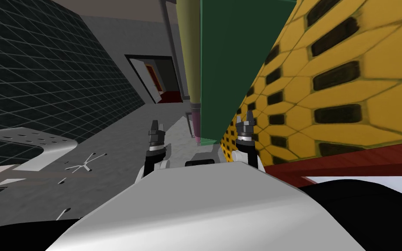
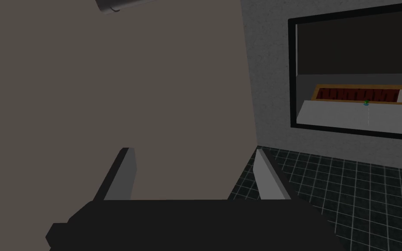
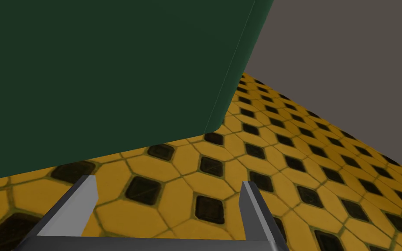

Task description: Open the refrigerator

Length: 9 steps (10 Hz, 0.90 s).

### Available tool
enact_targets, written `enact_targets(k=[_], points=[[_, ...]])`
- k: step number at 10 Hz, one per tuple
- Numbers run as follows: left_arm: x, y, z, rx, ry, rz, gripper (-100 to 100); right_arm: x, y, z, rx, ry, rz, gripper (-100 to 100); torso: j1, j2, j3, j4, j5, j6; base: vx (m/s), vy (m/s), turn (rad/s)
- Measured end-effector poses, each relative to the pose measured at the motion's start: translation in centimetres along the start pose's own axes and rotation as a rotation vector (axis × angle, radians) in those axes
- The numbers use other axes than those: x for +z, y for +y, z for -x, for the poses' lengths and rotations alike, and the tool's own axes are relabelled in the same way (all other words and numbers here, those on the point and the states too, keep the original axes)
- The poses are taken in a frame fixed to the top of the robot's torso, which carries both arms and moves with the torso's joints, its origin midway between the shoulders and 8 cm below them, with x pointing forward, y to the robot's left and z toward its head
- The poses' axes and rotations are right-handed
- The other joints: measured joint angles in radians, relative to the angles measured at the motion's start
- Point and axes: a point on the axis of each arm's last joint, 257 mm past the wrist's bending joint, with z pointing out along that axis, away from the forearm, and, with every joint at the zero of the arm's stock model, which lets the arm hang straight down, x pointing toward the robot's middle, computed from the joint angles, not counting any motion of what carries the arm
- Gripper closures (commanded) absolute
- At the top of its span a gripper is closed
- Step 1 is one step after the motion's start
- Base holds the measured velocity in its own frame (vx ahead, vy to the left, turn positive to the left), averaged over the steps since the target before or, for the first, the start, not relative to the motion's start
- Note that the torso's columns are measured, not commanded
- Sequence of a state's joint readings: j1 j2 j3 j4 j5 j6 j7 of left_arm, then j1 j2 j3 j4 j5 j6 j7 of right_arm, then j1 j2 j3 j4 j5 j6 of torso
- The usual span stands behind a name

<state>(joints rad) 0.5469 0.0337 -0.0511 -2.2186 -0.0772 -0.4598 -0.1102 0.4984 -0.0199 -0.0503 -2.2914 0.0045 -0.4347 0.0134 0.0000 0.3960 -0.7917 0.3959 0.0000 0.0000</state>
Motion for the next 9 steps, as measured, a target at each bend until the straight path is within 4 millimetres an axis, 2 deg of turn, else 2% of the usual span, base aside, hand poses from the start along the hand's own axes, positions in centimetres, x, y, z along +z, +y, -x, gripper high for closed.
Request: enact_targets(k=[3, 4, 6, 9], points=[[0.0, 0.0, 0.0, 0.0, 0.0, 0.0, 0, 0.0, 0.0, 0.0, 0.0, 0.0, 0.0, 0, 0.0, 0.222, -0.443, 0.221, 0.0, 0.0, 0.0, 0.0, 0.0], [0.0, 0.0, 0.0, 0.0, 0.0, 0.0, 0, 0.0, 0.0, 0.0, 0.0, 0.0, 0.0, -100, 0.0, 0.295, -0.59, 0.295, 0.0, 0.0, 0.023, 0.014, -0.038], [0.0, 0.0, 0.0, 0.0, 0.0, 0.001, 0, 0.1, 0.3, -0.5, -0.043, 0.042, 0.013, -100, 0.001, 0.337, -0.68, 0.338, 0.0, 0.0, 0.055, 0.038, -0.095], [0.0, 0.0, 0.0, 0.0, 0.0, 0.001, 0, 0.3, 1.3, -1.6, -0.147, 0.11, 0.057, -100, 0.002, 0.34, -0.685, 0.342, 0.001, 0.0, 0.091, 0.078, -0.133]])
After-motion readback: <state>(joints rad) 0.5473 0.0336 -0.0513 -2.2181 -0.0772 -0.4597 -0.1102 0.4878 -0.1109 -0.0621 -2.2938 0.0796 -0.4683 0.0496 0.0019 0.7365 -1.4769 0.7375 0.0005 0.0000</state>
